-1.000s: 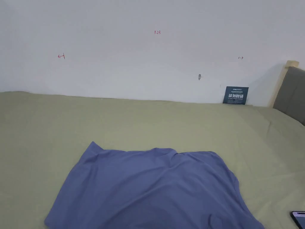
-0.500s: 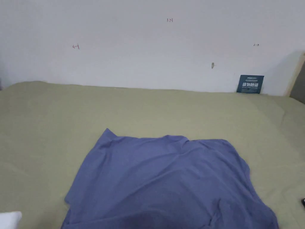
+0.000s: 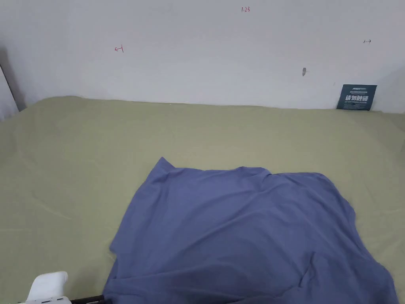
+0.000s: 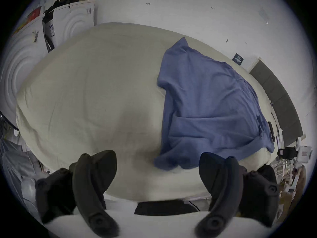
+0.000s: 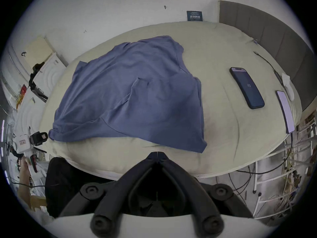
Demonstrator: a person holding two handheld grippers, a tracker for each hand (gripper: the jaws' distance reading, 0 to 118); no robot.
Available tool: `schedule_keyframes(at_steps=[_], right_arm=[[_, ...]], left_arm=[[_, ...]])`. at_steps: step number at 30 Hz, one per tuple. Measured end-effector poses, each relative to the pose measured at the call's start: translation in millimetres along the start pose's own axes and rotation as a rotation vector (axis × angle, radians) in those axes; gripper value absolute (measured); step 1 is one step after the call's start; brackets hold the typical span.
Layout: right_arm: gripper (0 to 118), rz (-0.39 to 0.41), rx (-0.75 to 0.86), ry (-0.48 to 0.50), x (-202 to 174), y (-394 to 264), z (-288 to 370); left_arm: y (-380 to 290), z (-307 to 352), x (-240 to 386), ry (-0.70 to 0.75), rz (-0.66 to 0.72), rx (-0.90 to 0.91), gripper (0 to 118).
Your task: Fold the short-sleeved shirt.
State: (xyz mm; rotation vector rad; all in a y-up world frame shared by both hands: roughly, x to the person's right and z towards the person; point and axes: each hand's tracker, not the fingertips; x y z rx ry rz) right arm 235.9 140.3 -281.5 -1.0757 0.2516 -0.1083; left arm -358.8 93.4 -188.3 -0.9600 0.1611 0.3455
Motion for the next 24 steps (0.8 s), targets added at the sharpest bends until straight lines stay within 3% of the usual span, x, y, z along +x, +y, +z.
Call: schedule_keyframes(at_steps=[3,5,6,7,8,9,10,11,12,13,16,19,20,21,22,23,24], right_arm=[[0,0.0,0.016,-0.012,-0.2,0.3,5.6],[0,-0.004,0.017,-0.021,3.8,0.2,0.3],[2,-0.009,0.014,-0.021,6.5,2.2,-1.2],[12,-0.024,0.014,-0.028,9.1,3.9,-2.4],[37,-0.062,0.025,-0.036,12.8,4.9,-3.7],[61,-0.087,0.034,-0.045,16.5,6.2,-6.8],[76,-0.101,0.031,-0.042,20.9,7.8,-10.2],[76,-0.107,0.013,-0.047,25.0,9.8,-17.0],[105,-0.112,-0.022,-0.054,28.1,10.5,-25.1],[115,-0.111,-0.026,-0.061,30.4,11.1,-30.0],[106,-0.077,-0.032,-0.079,32.5,12.1,-46.0],[101,0.019,-0.048,-0.133,32.3,11.0,-62.0],[84,0.043,-0.059,-0.157,31.3,10.3,-63.8],[32,0.056,-0.072,-0.171,29.1,9.9,-64.9],[6,0.064,-0.052,-0.162,27.5,8.3,-61.6],[6,0.06,0.005,-0.106,24.8,6.9,-54.2],[6,0.069,0.013,-0.141,20.5,6.7,-49.0]], left_arm=[[-3.1,-17.1,6.5,-0.045,-0.036,-0.054,103],[-6.3,-29.0,12.5,0.032,-0.102,-0.091,94],[-7.1,-29.7,19.8,0.078,-0.149,-0.077,85],[-7.8,-26.4,24.2,0.122,-0.182,-0.061,76],[-8.0,-21.2,27.4,0.135,-0.189,-0.049,55],[-8.4,-12.2,29.3,0.114,-0.191,-0.002,14],[-7.4,-7.5,29.6,0.058,-0.208,0.021,14],[-4.6,-6.5,32.1,-0.005,-0.222,0.019,0],[-5.1,-5.2,35.7,0.02,-0.237,0.028,1],[-3.2,-7.2,40.8,0.049,-0.276,0.012,1],[-2.6,-6.2,38.8,0.062,-0.313,0.007,1],[-0.8,-4.1,32.7,0.053,-0.295,0.004,1],[-1.3,-3.6,31.4,0.05,-0.291,0.007,1],[-1.3,-3.3,30.7,0.048,-0.29,0.006,1],[-1.4,-0.3,28.4,0.048,-0.293,0.008,1],[-2.5,1.7,28.2,0.047,-0.3,0.015,1],[-3.2,3.0,28.5,0.048,-0.306,0.02,1]])
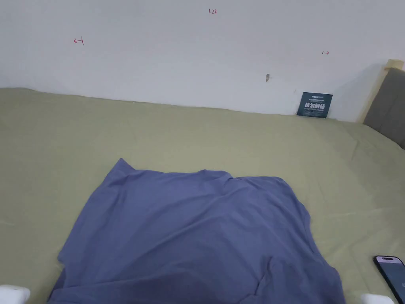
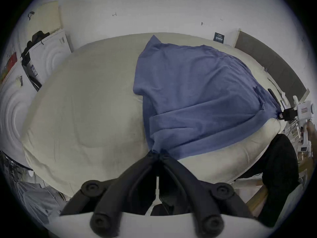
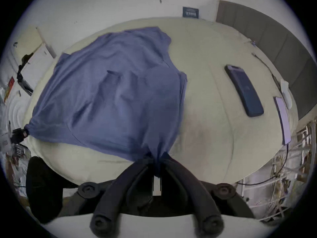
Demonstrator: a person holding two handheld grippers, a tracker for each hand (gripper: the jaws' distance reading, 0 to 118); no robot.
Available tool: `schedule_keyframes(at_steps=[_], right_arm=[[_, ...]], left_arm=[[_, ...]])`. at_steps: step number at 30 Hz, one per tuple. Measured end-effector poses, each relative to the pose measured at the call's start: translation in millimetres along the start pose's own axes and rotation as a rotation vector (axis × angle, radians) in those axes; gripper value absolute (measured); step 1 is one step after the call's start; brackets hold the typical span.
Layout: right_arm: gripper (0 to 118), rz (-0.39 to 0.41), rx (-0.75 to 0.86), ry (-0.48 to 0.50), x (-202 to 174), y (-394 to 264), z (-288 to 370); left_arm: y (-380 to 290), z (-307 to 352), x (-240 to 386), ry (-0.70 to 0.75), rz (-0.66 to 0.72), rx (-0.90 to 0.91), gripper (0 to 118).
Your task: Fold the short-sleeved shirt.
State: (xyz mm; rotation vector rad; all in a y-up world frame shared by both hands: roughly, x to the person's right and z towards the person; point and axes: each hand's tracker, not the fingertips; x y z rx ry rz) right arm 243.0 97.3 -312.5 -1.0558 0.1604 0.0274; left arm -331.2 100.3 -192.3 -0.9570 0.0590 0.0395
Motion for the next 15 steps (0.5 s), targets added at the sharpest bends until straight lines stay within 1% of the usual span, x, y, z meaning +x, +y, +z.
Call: schedule_keyframes(at_steps=[1,3,7,10,11,13,15], right_arm=[[6,0.034,0.007,-0.033,-2.3,2.0,2.8],[6,0.057,0.045,-0.034,-6.7,3.5,14.3],[6,0.029,0.087,-0.022,-7.5,11.5,39.3],[6,0.034,0.102,-0.016,-5.6,19.4,55.0],[6,0.041,0.105,-0.006,-4.9,23.5,58.8],[6,0.023,0.103,0.004,-1.7,36.8,59.7],[6,0.025,0.107,0.014,-1.6,53.3,54.7]], left_arm=[[-0.4,1.2,0.8,0.006,-0.008,0.008,1],[-1.2,6.2,2.1,0.012,-0.011,0.025,1],[0.5,24.0,9.8,0.042,-0.057,0.077,1],[8.1,36.6,13.6,0.036,-0.088,0.087,1],[11.9,39.9,13.0,0.028,-0.087,0.087,1],[24.7,41.1,7.9,0.01,-0.077,0.085,1],[46.8,36.3,1.3,-0.016,-0.044,0.08,1]])
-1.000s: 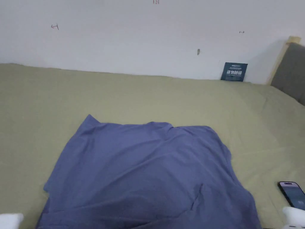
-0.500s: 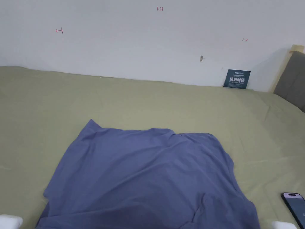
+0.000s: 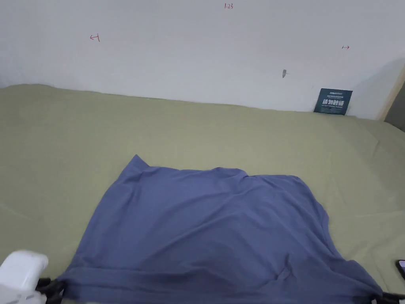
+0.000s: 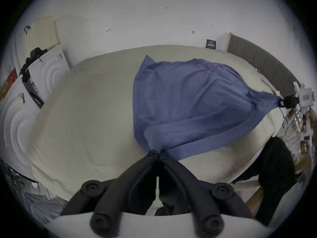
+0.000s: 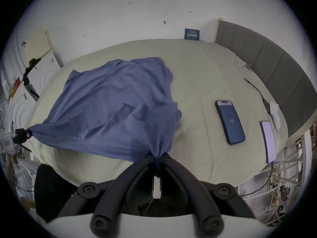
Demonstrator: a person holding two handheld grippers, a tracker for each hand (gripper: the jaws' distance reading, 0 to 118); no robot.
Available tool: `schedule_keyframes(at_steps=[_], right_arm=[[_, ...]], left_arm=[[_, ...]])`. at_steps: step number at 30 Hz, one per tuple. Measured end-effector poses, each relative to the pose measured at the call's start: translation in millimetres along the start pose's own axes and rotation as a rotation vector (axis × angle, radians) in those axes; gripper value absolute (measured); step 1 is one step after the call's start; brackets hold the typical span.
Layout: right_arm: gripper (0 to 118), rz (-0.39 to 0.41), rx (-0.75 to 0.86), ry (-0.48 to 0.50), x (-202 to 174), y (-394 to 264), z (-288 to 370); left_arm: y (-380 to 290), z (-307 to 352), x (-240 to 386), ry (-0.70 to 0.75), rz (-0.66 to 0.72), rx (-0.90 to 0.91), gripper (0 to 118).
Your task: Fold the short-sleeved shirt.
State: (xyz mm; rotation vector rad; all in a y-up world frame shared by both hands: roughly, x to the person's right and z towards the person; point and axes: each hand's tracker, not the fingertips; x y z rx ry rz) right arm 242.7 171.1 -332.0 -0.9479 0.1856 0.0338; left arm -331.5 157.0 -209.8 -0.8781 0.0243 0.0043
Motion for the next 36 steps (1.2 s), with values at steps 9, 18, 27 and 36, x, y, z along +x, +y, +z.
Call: schedule_keyframes(at_steps=[9,18,27,36], right_arm=[[6,0.01,-0.069,0.013,-5.5,99.7,-60.0],[6,-0.087,-0.194,-0.037,9.8,144.7,-141.9],[98,-0.059,-0.034,-0.016,12.0,134.0,-116.3],[67,0.022,-0.043,0.081,-18.8,55.4,-43.4]], left_arm=[[105.6,-58.0,-25.4,-0.057,0.08,-0.091,1],[145.8,-141.7,-32.7,-0.051,0.166,-0.246,1],[136.3,-115.8,-43.6,0.065,0.161,-0.132,94],[55.2,-42.5,-20.3,0.004,0.268,-0.032,56]])
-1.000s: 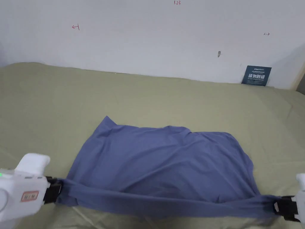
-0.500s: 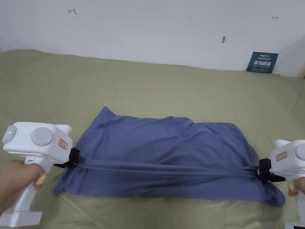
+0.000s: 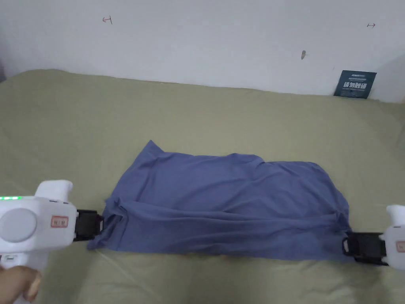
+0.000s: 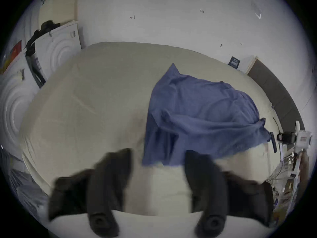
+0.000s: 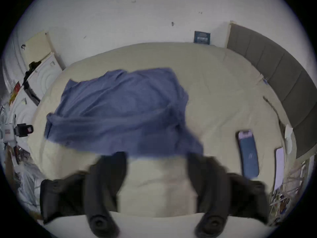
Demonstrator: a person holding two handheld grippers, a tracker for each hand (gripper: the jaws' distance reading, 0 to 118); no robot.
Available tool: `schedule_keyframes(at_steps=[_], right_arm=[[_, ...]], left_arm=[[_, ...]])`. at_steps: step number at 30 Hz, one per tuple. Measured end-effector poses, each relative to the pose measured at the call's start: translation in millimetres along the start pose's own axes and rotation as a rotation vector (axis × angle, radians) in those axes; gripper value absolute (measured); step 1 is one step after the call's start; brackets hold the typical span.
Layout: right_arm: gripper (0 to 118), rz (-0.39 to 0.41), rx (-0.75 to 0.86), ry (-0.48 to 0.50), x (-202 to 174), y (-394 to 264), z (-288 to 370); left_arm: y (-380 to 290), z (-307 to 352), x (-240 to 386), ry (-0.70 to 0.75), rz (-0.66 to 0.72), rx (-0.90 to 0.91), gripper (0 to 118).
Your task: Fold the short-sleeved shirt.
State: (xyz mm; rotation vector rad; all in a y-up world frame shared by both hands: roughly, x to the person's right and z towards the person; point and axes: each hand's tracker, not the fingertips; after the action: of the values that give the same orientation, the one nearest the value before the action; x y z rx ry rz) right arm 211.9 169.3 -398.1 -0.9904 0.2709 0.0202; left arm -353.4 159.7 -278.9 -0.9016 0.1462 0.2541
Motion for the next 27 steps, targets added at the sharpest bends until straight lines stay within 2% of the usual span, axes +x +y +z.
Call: schedule_keyframes(at_steps=[1,2,3,8,9,10,11,12,13,14,19,23,25,27], right_arm=[[39,-0.011,-0.026,0.016,-3.3,-10.8,0.0],[6,-0.007,-0.053,0.043,-9.4,-22.1,-5.6],[0,-0.021,-0.055,0.056,-11.4,-33.2,-6.3],[0,-0.033,-0.102,0.064,-8.7,-51.2,-23.7],[0,-0.04,-0.103,0.056,-7.4,-50.3,-24.2],[0,-0.039,-0.101,0.057,-5.6,-49.7,-24.7],[0,-0.04,-0.094,0.052,-3.0,-47.1,-24.5],[0,-0.045,-0.087,0.042,-0.4,-44.2,-24.1],[0,-0.045,-0.081,0.031,1.9,-41.7,-24.3],[0,-0.047,-0.08,0.022,4.9,-41.0,-22.1],[0,-0.071,-0.065,-0.002,17.5,-34.2,-21.5],[0,-0.071,-0.056,-0.017,22.7,-30.1,-22.6],[0,-0.063,-0.042,-0.025,26.0,-27.8,-22.6],[0,-0.066,-0.033,-0.046,31.4,-23.9,-24.9]], left_arm=[[-12.2,0.5,0.6,-0.01,0.007,-0.012,25],[-24.3,-2.2,1.5,-0.009,0.012,-0.026,0],[-35.0,-3.8,2.9,-0.007,0.022,-0.03,0],[-49.0,-31.8,-3.2,-0.012,0.021,-0.071,0],[-42.7,-36.9,-5.1,-0.007,0.015,-0.077,4],[-37.0,-40.3,-6.4,0.024,0.015,-0.076,17],[-28.0,-42.1,-5.7,0.064,0.025,-0.065,40],[-19.6,-47.1,-7.1,0.062,0.019,-0.058,71],[-13.1,-50.3,-8.4,0.053,0.015,-0.046,85],[-5.8,-54.1,-8.1,0.042,0.014,-0.035,90],[15.0,-81.2,7.6,0.006,-0.02,-0.071,89],[15.3,-102.5,11.2,0.109,-0.081,-0.133,87],[12.3,-104.0,3.9,0.111,-0.06,-0.139,83],[5.8,-98.8,-6.1,0.04,0.035,-0.151,78]])
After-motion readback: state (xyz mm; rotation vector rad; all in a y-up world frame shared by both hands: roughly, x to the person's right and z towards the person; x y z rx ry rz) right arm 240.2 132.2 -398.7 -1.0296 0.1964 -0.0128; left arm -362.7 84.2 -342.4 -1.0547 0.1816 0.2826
